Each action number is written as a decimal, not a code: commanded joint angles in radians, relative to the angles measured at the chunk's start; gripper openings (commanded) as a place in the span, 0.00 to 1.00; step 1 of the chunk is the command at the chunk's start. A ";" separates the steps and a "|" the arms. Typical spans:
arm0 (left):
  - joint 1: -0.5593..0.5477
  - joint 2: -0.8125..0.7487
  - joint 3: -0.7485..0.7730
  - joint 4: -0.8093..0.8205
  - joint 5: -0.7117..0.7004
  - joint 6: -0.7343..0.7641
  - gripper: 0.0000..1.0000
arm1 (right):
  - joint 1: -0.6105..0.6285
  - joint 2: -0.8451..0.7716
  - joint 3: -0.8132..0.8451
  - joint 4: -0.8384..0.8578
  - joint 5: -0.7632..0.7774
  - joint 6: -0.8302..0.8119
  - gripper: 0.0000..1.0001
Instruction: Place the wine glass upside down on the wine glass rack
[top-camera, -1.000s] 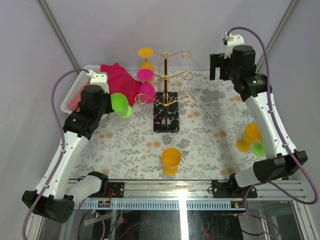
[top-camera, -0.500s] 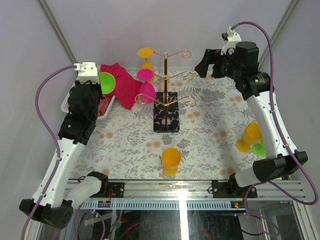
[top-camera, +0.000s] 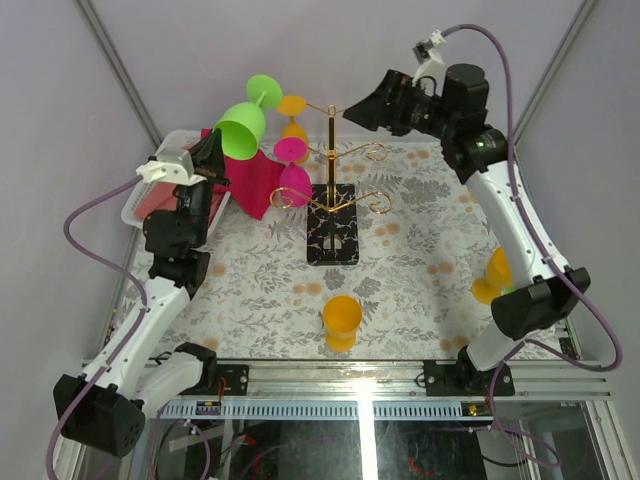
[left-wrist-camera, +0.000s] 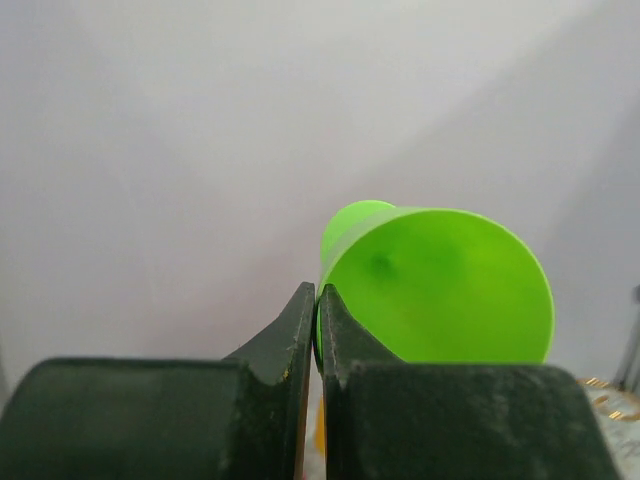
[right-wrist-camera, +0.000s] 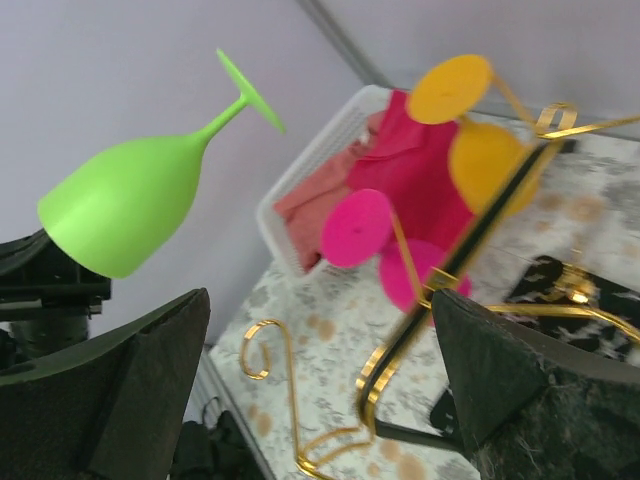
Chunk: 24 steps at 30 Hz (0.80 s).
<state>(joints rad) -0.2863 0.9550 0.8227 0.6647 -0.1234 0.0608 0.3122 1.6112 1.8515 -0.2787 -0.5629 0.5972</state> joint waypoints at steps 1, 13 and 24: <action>-0.032 0.017 -0.021 0.409 0.050 -0.055 0.00 | 0.088 0.080 0.115 0.140 -0.074 0.121 1.00; -0.120 0.080 -0.078 0.610 -0.027 -0.064 0.00 | 0.191 0.173 0.128 0.458 0.047 0.274 0.80; -0.180 0.157 -0.103 0.798 -0.253 -0.115 0.00 | 0.218 0.180 0.084 0.666 0.029 0.407 0.78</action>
<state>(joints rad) -0.4473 1.0859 0.7208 1.2957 -0.2531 -0.0151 0.5121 1.8111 1.9244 0.2420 -0.5163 0.9306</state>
